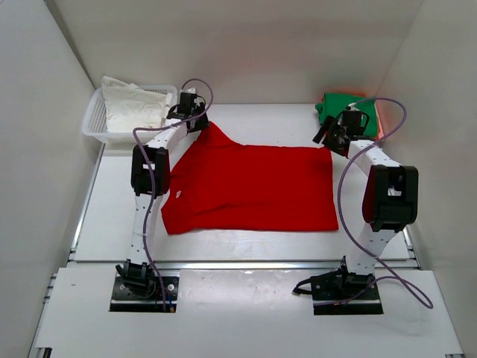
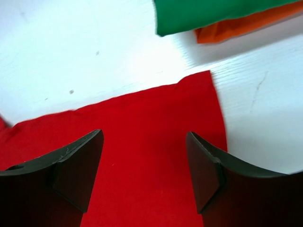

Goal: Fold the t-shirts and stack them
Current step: Grap the side of the flattened tshirt furthest away from the robot with both arms

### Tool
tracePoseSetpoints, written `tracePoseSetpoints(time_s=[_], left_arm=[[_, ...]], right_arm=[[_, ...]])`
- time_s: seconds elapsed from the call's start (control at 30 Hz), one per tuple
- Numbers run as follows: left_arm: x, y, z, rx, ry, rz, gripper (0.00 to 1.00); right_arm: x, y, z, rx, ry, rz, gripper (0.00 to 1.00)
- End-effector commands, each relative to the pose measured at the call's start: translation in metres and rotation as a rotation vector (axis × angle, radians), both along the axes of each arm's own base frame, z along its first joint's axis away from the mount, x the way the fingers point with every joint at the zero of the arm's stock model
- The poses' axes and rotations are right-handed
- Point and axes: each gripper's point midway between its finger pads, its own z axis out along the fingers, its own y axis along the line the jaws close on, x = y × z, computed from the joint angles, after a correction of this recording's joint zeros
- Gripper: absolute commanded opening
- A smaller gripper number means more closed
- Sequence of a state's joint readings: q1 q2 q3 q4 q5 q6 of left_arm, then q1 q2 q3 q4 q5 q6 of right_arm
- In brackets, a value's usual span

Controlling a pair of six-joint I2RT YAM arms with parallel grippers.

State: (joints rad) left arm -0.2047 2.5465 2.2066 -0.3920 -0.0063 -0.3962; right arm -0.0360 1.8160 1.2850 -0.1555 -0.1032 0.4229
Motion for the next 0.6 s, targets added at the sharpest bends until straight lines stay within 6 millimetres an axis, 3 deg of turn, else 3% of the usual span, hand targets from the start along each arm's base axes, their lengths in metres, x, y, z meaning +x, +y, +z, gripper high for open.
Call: tracePoseSetpoints(time_s=[0.0,0.2,0.33,0.37,0.43,0.47,0.57], left_arm=[[-0.004,0.004,0.032,0.007,-0.042,0.002,0.54],[-0.011,0.005,0.033,-0.009,-0.052,0.000,0.43],[-0.010,0.006,0.037,-0.023,-0.071,0.011,0.06],[-0.010,0.007,0.043,-0.026,-0.084,0.014,0.03],[-0.013,0.005,0.042,-0.030,-0.090,0.012,0.00],[-0.012,0.003,0.054,-0.048,-0.114,0.005,0.00],[-0.013,0.003,0.064,-0.068,-0.139,0.000,0.00]], right_arm=[[0.018,-0.022,-0.002,-0.032,-0.033,-0.101,0.69],[0.020,-0.031,-0.027,-0.043,0.021,-0.123,0.69],[0.023,-0.042,-0.030,-0.069,0.004,-0.176,0.69],[0.020,-0.041,-0.037,-0.073,0.022,-0.180,0.69],[0.025,-0.049,-0.037,-0.078,0.012,-0.207,0.68],[0.027,-0.049,-0.038,-0.079,0.010,-0.207,0.68],[0.036,-0.054,-0.042,-0.088,0.014,-0.212,0.68]])
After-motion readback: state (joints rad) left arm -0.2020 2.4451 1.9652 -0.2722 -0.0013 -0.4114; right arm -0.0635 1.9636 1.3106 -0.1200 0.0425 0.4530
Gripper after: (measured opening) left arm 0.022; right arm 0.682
